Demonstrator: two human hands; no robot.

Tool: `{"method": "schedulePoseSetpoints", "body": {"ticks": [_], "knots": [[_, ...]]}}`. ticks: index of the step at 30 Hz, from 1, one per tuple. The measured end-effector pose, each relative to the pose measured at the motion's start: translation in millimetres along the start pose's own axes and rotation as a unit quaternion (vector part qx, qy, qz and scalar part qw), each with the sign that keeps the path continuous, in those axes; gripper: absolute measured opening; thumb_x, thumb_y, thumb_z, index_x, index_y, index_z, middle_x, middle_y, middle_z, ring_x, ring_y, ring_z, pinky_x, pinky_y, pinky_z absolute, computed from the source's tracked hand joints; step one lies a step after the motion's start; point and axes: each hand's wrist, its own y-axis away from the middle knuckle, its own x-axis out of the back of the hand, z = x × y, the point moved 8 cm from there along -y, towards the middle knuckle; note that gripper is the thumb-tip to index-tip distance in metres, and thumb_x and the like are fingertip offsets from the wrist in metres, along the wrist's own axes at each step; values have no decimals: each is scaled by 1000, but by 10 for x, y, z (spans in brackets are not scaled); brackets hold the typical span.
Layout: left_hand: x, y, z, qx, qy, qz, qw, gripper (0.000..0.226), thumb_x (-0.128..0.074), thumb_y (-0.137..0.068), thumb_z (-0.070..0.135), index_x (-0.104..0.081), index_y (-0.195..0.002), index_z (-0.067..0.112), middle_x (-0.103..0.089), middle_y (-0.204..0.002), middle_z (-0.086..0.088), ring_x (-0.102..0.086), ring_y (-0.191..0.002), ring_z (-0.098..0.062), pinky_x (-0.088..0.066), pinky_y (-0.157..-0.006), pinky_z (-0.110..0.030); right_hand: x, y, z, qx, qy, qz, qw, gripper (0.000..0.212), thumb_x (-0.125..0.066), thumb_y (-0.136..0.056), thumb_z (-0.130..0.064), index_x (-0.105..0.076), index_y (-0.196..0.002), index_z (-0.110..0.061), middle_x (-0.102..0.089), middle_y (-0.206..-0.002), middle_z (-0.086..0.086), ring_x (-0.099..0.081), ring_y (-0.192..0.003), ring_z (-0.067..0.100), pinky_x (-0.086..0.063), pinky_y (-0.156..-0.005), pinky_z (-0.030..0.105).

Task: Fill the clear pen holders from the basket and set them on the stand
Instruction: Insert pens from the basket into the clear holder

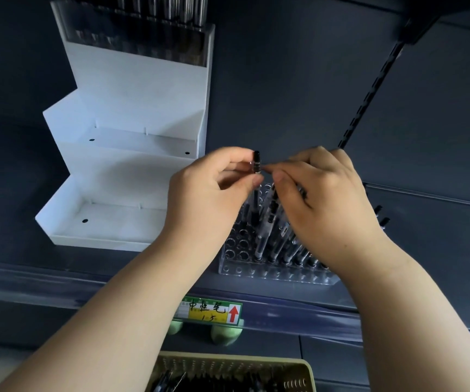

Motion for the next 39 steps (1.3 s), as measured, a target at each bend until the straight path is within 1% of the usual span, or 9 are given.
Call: {"method": "schedulePoseSetpoints", "body": {"ticks": [3, 9, 12, 16, 20, 23, 27, 34, 39], "knots": [[5, 1, 41, -12, -35, 1, 999, 29, -76, -74, 6, -72, -94, 26, -72, -84, 12, -68, -79, 0, -54, -80, -20, 1, 20, 21, 1, -5, 1, 1000, 35, -40, -91, -31, -71, -104, -21, -63, -97, 1, -49, -92, 28, -43, -82, 43], [-113, 39, -75, 14, -132, -41, 990, 22, -78, -71, 9, -73, -89, 23, -72, -77, 11, -65, -71, 3, -52, -76, -16, -20, 43, 24, 7, -7, 3, 1000, 33, -41, -91, -28, -71, -102, -18, -63, -97, 4, -49, -90, 30, -44, -80, 43], [-121, 51, -152, 23, -189, -51, 980, 19, -79, -70, 17, -70, -85, 26, -66, -71, 15, -63, -67, 0, -50, -70, -14, -4, 43, 25, 8, -12, 5, 1000, 34, -40, -92, -28, -71, -103, -18, -63, -98, 3, -49, -92, 29, -44, -81, 43], [-67, 4, -220, 45, -217, -43, 974, 23, -81, -68, 25, -60, -73, 33, -61, -64, 21, -60, -68, 8, -43, -65, -7, -3, 35, 26, 10, -8, 1, 1000, 33, -41, -93, -27, -71, -102, -17, -64, -98, 4, -49, -91, 30, -44, -80, 43], [-119, 38, -291, 48, -264, -87, 959, 19, -80, -70, 25, -63, -80, 26, -55, -61, 21, -59, -62, 1, -42, -58, -7, 11, 36, -7, 20, 0, 1, 1000, 29, -44, -95, -24, -70, -102, -15, -64, -97, 6, -49, -91, 31, -44, -79, 44], [-103, 105, -309, 43, -324, -120, 937, 22, -74, -78, 25, -66, -98, 21, -62, -76, 13, -61, -74, -9, -49, -70, -19, 59, 76, -80, 36, 5, 11, 999, 29, -44, -94, -23, -71, -102, -14, -64, -95, 6, -50, -89, 31, -44, -79, 43], [18, 307, -95, -38, -387, -113, 914, 29, -61, -86, 21, -61, -115, 15, -65, -103, -6, -61, -95, -25, -52, -79, -38, 158, 265, -229, 65, 5, 40, 997, 31, -43, -95, -22, -71, -98, -10, -64, -91, 8, -51, -84, 31, -44, -77, 41], [126, 1019, 38, -132, -467, -196, 852, 31, -59, -88, 20, -62, -118, 11, -62, -110, -4, -56, -104, -25, -52, -73, -38, 105, 1018, -367, 97, 3, -10, 995, 32, -42, -95, -21, -69, -101, -6, -63, -90, 7, -53, -79, 27, -45, -74, 35], [246, 1595, -352, -59, -496, -292, 816, 33, -45, -95, 28, -53, -125, 18, -53, -122, 3, -45, -115, -18, -47, -88, -37, -259, 1635, -104, -14, -17, -136, 990, 23, -49, -96, -18, -68, -104, -8, -63, -94, 9, -53, -90, 29, -47, -77, 40]]}}
